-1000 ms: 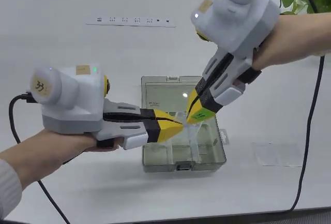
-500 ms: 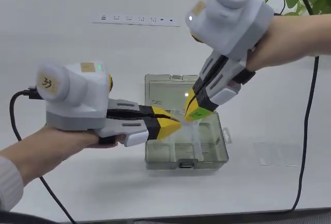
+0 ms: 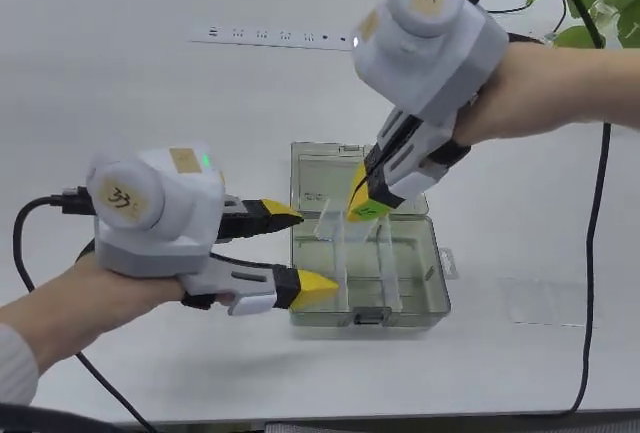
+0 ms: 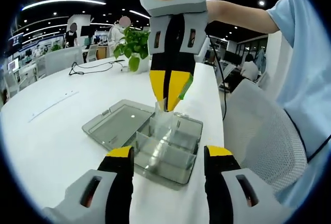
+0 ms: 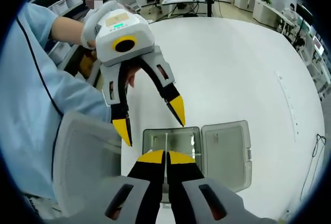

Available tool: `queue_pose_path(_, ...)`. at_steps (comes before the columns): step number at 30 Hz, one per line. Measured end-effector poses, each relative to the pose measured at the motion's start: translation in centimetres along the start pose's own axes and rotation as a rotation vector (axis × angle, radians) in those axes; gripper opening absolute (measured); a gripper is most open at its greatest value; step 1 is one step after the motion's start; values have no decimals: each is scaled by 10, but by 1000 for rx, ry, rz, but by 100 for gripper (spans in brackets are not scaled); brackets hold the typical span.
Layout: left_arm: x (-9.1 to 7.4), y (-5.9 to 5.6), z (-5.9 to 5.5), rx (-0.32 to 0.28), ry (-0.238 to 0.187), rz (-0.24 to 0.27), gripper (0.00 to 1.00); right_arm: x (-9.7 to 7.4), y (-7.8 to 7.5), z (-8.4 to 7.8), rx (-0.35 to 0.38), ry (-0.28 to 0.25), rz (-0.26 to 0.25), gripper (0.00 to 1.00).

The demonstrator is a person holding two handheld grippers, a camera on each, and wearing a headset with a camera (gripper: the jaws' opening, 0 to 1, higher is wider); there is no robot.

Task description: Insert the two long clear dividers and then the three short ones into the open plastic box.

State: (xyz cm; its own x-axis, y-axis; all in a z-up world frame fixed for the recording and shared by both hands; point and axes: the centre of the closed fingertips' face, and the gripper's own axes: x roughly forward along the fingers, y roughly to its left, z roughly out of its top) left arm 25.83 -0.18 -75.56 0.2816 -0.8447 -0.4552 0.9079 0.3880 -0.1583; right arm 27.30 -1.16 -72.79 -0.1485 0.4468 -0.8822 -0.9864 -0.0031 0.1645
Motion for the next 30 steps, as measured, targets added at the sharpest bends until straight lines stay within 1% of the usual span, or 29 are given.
queue_pose_path(3, -2, 3, -5, 9, 6, 32, 68, 6, -1, 1, -1, -9, -6, 2)
queue_pose_path(5, -4, 6, -8, 20, 10, 52, 73, 10, -2, 0, 1, -6, -2, 2)
queue_pose_path(7, -6, 7, -10, 17, 9, 58, 78, 13, -2, -1, 1, -1, 2, 2)
queue_pose_path(8, -8, 10, -12, 19, 13, 71, 80, 14, -2, -2, -2, 0, 2, 2)
queue_pose_path(11, -10, 15, -15, 43, 24, 99, 90, 18, -4, 0, 2, -8, 5, 2)
queue_pose_path(12, -11, 15, -16, 56, 25, 96, 96, 20, -5, 1, 2, -9, 5, 2)
queue_pose_path(13, -11, 16, -17, 64, 28, 100, 99, 20, -4, 1, 1, -8, 6, 2)
queue_pose_path(19, -13, 17, -19, 46, 24, 107, 100, 25, -9, 1, -3, -7, 2, 2)
queue_pose_path(21, -13, 17, -19, 40, 19, 107, 100, 27, -8, 0, -1, 0, 9, 2)
queue_pose_path(26, -13, 17, -19, 28, 14, 109, 97, 33, -8, -4, 2, 12, 15, 2)
queue_pose_path(30, -13, 16, -20, 25, 11, 105, 95, 33, -8, -6, -1, 17, 10, 2)
